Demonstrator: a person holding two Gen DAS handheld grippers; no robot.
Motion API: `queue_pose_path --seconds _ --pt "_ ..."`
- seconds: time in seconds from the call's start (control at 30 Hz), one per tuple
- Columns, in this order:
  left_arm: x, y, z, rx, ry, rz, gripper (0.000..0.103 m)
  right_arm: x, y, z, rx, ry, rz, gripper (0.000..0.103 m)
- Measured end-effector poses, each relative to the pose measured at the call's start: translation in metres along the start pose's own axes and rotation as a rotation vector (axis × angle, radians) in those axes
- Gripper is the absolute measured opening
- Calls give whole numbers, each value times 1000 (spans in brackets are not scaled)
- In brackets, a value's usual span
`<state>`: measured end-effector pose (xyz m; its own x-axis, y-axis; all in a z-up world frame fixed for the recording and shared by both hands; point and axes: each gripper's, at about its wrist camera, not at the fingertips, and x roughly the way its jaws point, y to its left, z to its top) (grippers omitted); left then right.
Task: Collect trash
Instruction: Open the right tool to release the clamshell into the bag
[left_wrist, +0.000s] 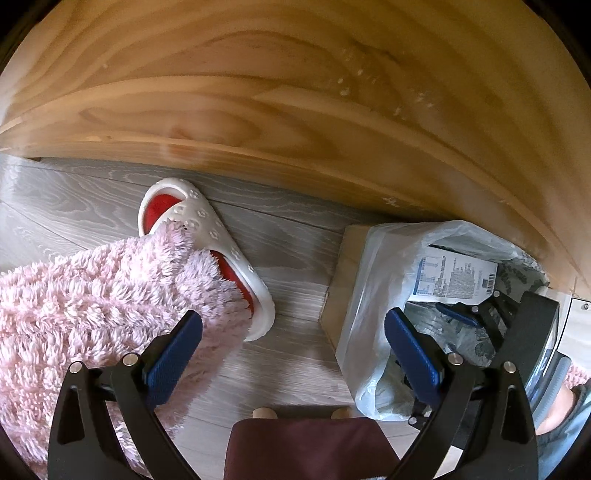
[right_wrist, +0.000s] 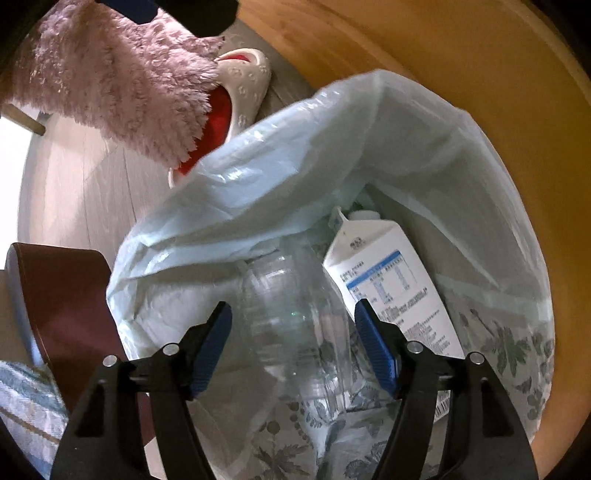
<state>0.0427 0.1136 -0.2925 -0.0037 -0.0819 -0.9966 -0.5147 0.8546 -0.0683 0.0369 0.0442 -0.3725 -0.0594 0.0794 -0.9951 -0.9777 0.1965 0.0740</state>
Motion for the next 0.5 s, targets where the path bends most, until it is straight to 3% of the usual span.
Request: queue_pose_path --seconds 0.27,0.33,0.5 --pt "-1 -1 0 0 2 -10 96 3 -1 -16 10 68 36 67" --pt "-1 -1 0 -1 5 -13 96 2 -2 -18 14 65 47 60" --pt "-1 -2 1 -2 5 -15 96 -4 2 -11 6 15 40 59"
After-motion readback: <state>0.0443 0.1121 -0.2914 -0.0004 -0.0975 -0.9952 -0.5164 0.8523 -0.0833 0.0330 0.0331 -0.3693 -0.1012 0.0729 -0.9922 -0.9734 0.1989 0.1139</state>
